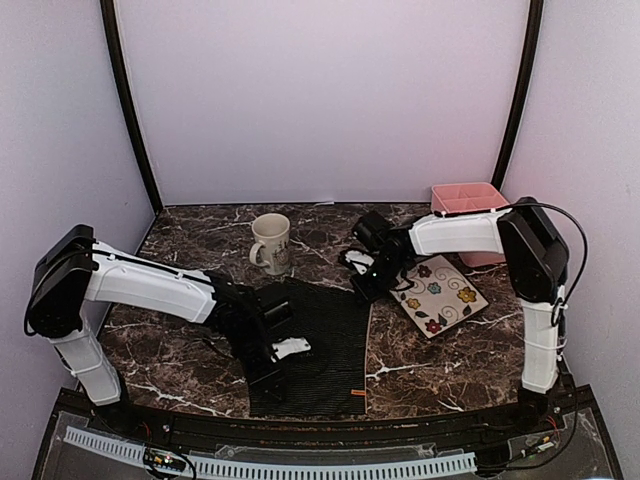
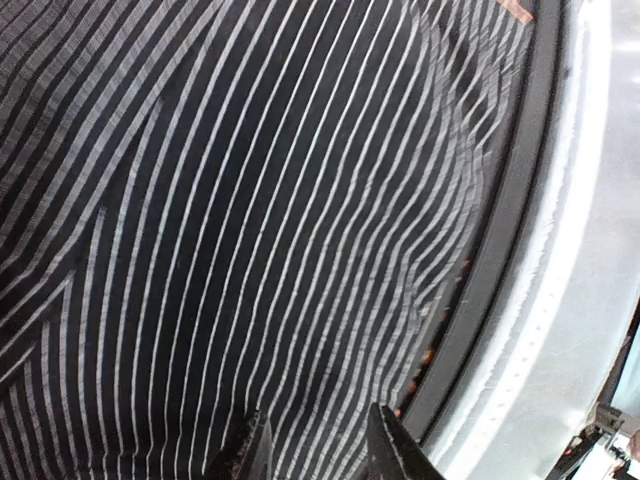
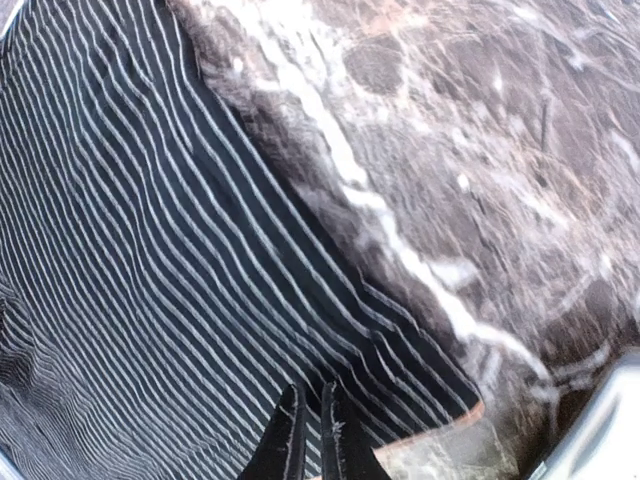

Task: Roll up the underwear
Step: Rotate the underwear at the center of the board, then pick up the underwear from the center of the board.

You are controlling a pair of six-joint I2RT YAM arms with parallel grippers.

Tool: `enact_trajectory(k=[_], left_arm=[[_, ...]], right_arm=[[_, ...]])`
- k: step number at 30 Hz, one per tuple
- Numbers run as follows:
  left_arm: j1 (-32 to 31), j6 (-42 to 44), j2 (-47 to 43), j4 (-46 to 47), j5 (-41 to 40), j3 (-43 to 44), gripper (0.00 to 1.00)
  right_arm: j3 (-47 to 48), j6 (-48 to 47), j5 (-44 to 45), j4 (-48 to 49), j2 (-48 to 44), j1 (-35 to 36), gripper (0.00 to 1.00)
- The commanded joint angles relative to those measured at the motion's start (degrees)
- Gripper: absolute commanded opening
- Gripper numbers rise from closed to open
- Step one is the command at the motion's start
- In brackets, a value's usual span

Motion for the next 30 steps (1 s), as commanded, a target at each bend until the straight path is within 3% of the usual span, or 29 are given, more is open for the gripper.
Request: enact_trajectory(k=[1, 6, 13, 24, 30], left_arm=[[2.0, -1.5, -6.4, 1.4, 2.5, 1.8, 0.36], [6.9, -1.8, -4.9, 2.5, -5.2, 4.4, 0.36], [7.9, 1.7, 0.2, 2.0, -10.8, 3.1, 0.34], [6.2, -2.6, -3.0, 5.3, -1.4, -7.1, 0.29], [3.8, -2.9, -6.3, 4.0, 3.4, -7.1, 0.29]], right_arm=[[-2.8, -3.1, 0.5, -2.6, -6.4, -0.6, 0.1], [-5.2, -0.8, -3.1, -1.5, -11.0, -0.6, 0.11], [-11.7, 4.7, -8.6, 3.8, -12.3, 0.5, 0.11], [-8.2, 2.2, -8.8, 5.7, -3.6, 0.6, 0.12], [-9.5, -1.3, -11.3, 4.5, -7.1, 0.2, 0.17]])
